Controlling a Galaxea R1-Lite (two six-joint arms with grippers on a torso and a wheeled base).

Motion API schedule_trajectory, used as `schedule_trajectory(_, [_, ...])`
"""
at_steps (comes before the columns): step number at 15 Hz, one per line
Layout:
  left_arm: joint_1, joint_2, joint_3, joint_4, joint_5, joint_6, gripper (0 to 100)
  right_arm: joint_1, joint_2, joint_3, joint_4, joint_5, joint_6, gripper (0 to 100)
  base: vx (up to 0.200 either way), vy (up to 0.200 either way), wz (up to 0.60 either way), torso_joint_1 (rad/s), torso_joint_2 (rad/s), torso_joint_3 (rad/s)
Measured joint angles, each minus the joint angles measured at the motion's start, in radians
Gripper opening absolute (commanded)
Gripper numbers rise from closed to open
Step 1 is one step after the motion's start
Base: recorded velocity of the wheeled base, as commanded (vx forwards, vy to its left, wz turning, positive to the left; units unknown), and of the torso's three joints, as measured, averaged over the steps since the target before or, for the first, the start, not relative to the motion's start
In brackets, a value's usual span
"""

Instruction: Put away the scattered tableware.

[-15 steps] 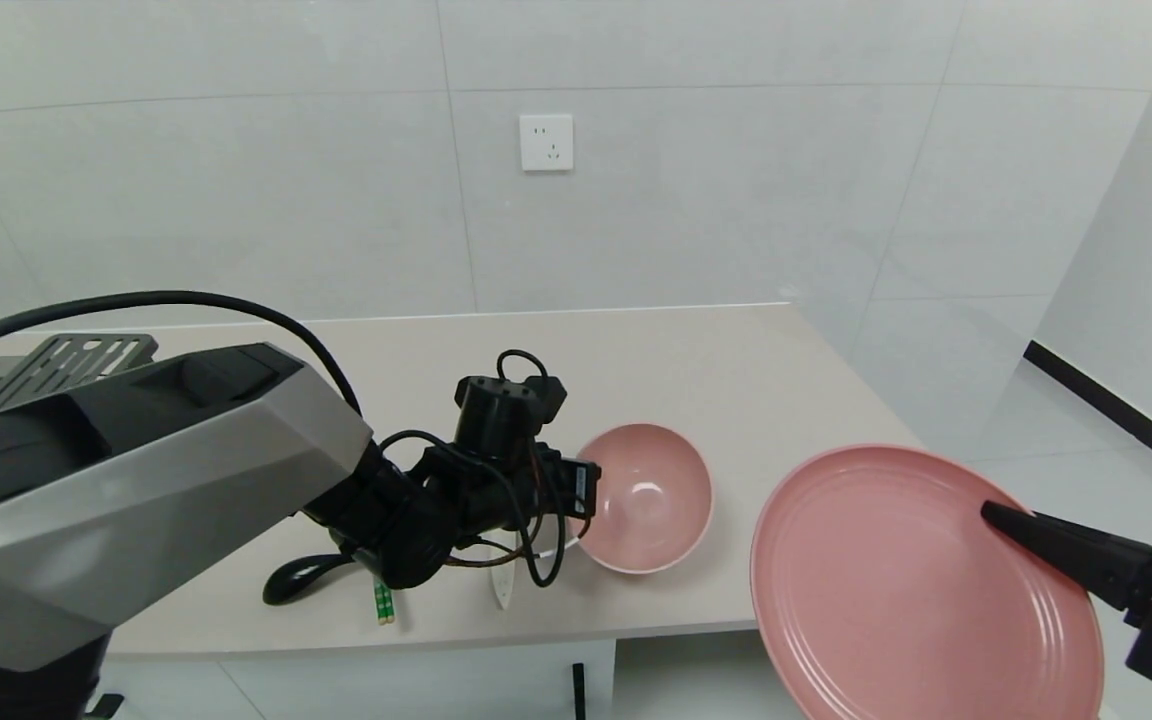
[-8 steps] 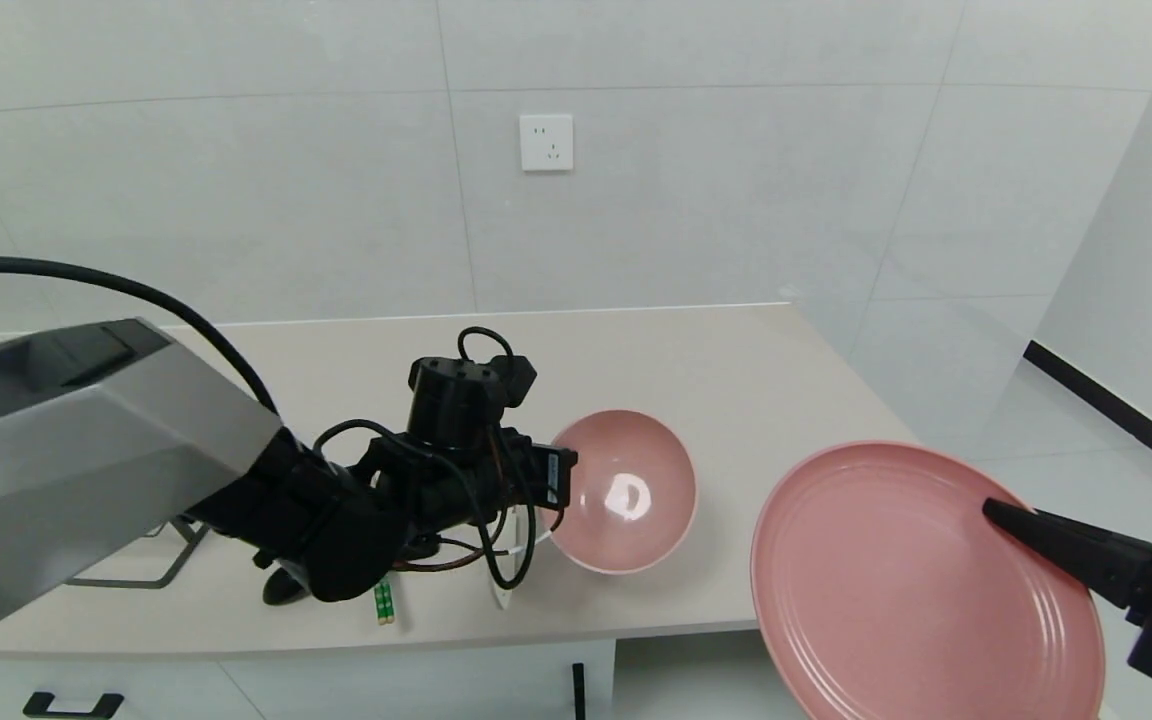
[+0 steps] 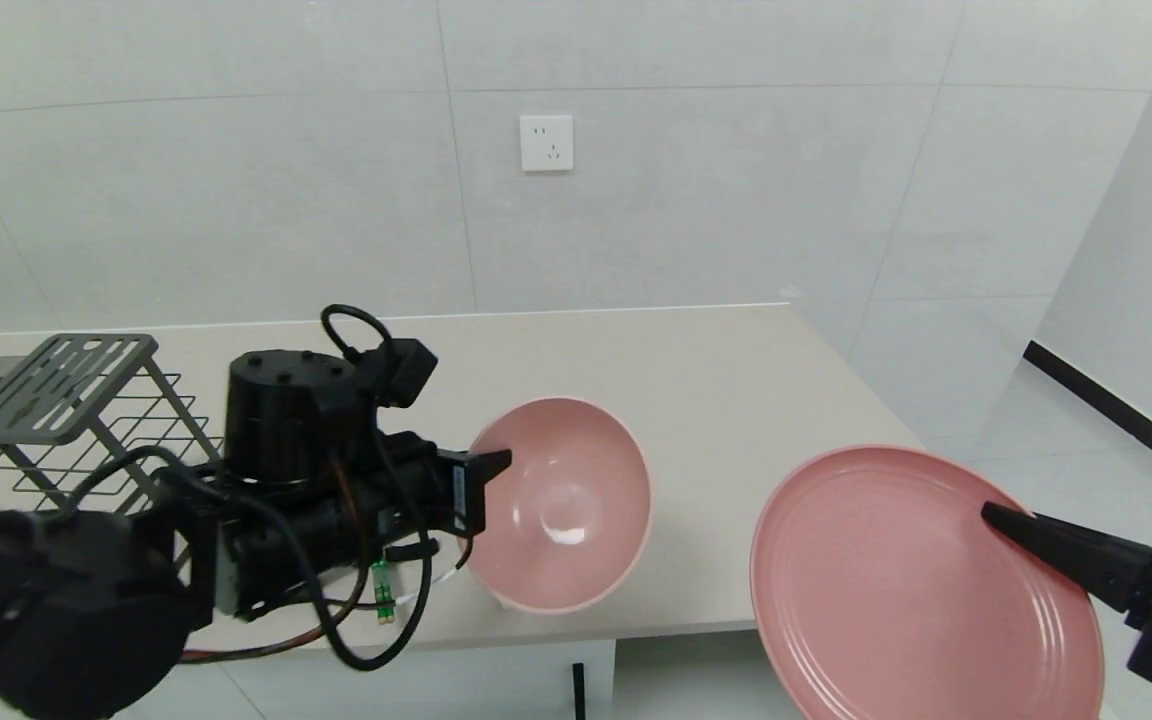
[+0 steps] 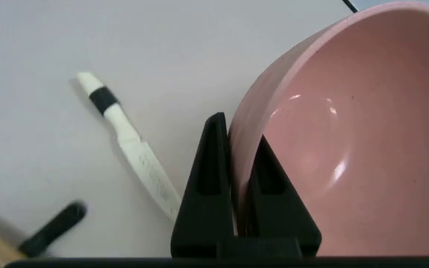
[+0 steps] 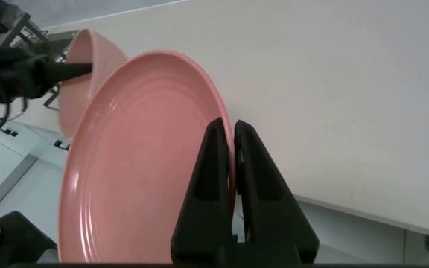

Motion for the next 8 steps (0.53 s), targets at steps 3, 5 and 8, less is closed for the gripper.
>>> schedule_trajectory(3, [0.02,-0.154,0.151,-0.002,-0.006,-0.006,0,0.007,0.0,-0.002,-0.016,0.0,0.003,0,0.0,0.0,0.0,0.0,0.0,0.0])
schedule_trajectory(5, [0.04,-0.248,0.223,-0.004,-0.01,-0.006,0,0.011,0.0,-0.005,-0.079,0.0,0.011,0,0.0,0.0,0.0,0.0,0.0,0.0])
schedule_trajectory(8, [0.071,-0.415,0.314,0.004,-0.069,-0.007,0,0.012,0.0,0.014,-0.102,-0.001,0.013,0,0.0,0.0,0.0,0.0,0.0,0.0])
